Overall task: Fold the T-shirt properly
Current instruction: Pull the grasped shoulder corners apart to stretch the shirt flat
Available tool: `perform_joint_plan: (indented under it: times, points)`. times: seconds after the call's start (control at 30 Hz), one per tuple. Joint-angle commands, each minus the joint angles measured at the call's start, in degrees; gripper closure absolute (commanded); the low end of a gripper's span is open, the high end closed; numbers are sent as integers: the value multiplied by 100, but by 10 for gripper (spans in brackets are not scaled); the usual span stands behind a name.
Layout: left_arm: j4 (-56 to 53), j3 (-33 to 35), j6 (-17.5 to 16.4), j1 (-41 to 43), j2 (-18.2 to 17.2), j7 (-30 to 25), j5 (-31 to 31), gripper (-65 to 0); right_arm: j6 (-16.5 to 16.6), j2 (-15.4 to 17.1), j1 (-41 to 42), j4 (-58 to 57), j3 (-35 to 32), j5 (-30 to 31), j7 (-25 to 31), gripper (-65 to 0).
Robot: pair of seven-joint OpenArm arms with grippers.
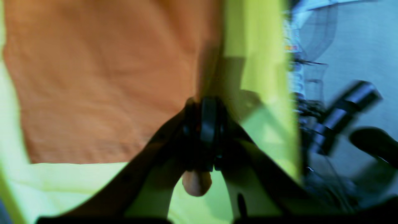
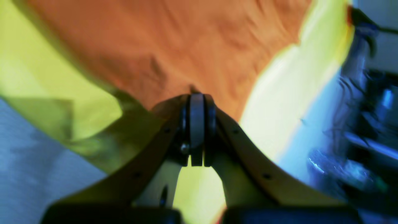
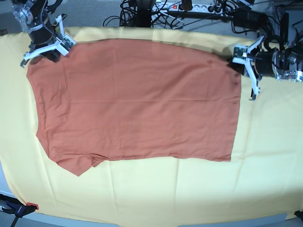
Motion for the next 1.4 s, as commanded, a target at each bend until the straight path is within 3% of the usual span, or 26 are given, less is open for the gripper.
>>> perform_joint_plan:
  times: [0.0,0.23,0.37,0.43,0.63,0.83,0.97,1.1,1.17,1.27,1.3,1.37]
  points:
    - [44,-55,92,-149,-52,-50,7,0,-42,83,162,22,46,2,92,0]
    - [-546,-55,568,-531,560,-9,26,0,247,83,1169,-809,46,437,420,0]
    - [-962,-59,1054,-566,800,-7,372,0,372,83,1694,-1217,46,774,494,0]
    - [-1080,-59,1241,-564,863,46,455,0,442,83,1915,-1394,46,868,496,0]
    - [-1152,-59,1388,-564,942,269,455,0,614,81,2299,-1580,46,1239,560,0]
    - [-1150,-59,2173,-564,940,396,457,0,494,61,2312,-1580,46,1237,581,0]
    - [-1147,-59,2076,-564,940,391,455,0,179,52,2312,-1580,46,1237,597,0]
    - [-1150,-59,1749,-564,940,302,496,0,157,52,2315,-1580,46,1233,599,0]
    - [-1150,-59,1572,-566,935,164,726,-132,22,52,2315,-1580,46,1126,599,0]
    - [-1150,-57,1412,-680,907,48,791,-351,-164,55,2315,-1580,46,1016,595,-161]
    - [-1150,-59,1394,-739,905,50,691,-399,-164,57,2315,-1580,46,1008,584,-215]
    - [-1143,-57,1394,-870,874,76,481,-420,-149,70,2317,-1574,46,979,476,-289]
